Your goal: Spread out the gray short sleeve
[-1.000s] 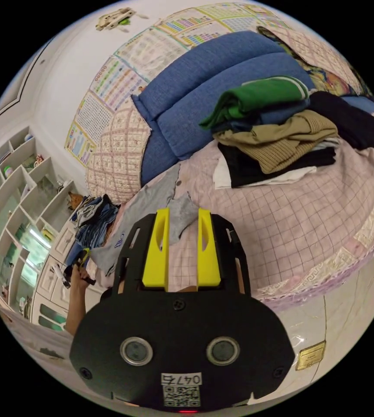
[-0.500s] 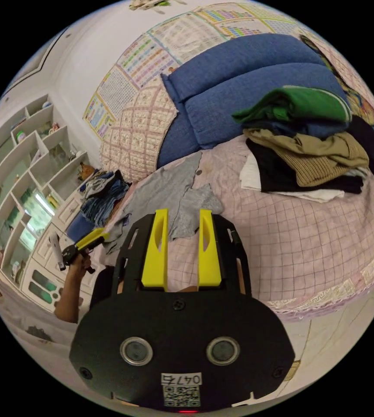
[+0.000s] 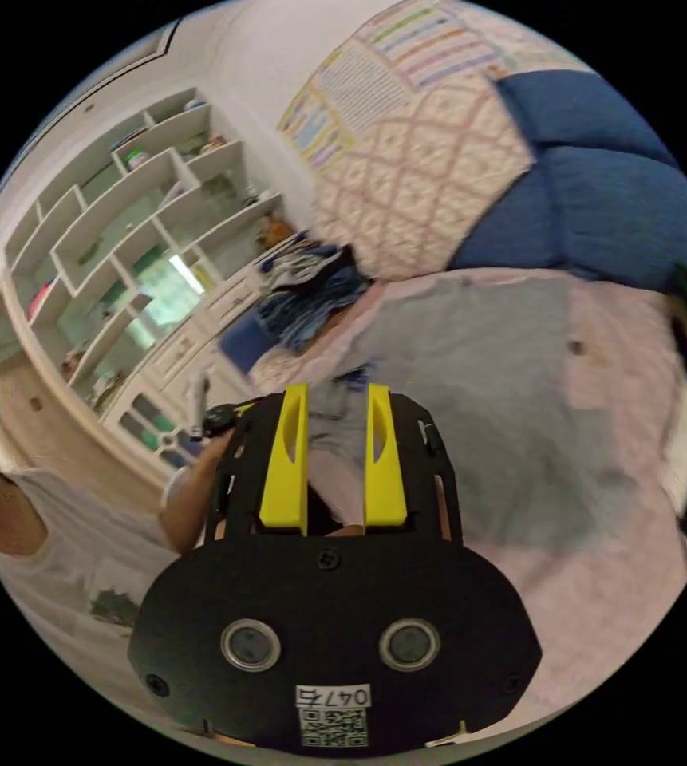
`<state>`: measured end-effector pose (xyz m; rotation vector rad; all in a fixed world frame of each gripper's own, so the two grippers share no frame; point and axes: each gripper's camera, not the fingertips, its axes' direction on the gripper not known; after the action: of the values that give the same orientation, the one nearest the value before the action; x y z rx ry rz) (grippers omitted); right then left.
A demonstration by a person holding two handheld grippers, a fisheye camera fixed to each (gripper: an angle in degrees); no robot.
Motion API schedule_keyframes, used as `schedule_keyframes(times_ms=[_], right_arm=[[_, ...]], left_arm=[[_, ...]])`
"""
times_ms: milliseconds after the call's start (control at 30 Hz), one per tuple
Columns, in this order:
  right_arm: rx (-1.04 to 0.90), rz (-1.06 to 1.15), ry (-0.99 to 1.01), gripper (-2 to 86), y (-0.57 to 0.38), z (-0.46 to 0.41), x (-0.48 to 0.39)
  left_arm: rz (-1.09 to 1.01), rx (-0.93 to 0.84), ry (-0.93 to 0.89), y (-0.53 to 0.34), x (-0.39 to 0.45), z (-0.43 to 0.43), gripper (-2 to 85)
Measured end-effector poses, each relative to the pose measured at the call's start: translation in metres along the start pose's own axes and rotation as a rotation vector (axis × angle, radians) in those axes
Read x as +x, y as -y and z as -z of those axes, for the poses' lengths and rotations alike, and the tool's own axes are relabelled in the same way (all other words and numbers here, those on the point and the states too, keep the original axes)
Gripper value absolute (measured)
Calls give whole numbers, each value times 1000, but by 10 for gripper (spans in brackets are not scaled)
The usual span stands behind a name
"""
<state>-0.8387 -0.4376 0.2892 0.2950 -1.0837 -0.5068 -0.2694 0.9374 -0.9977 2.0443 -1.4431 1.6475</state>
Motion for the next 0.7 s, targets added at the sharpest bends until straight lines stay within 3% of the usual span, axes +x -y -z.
schedule_keyframes(times_ms=[233, 533, 700], right_arm=[[-317, -237, 140, 46, 87, -202, 51], [-281, -461, 105, 16, 91, -279, 76], [-183, -308, 94, -9, 112, -278, 44]], left_arm=[[86, 38, -49, -24, -23, 8, -2], [115, 65, -98, -49, -33, -2, -3], [130, 64, -99, -61, -32, -12, -1]])
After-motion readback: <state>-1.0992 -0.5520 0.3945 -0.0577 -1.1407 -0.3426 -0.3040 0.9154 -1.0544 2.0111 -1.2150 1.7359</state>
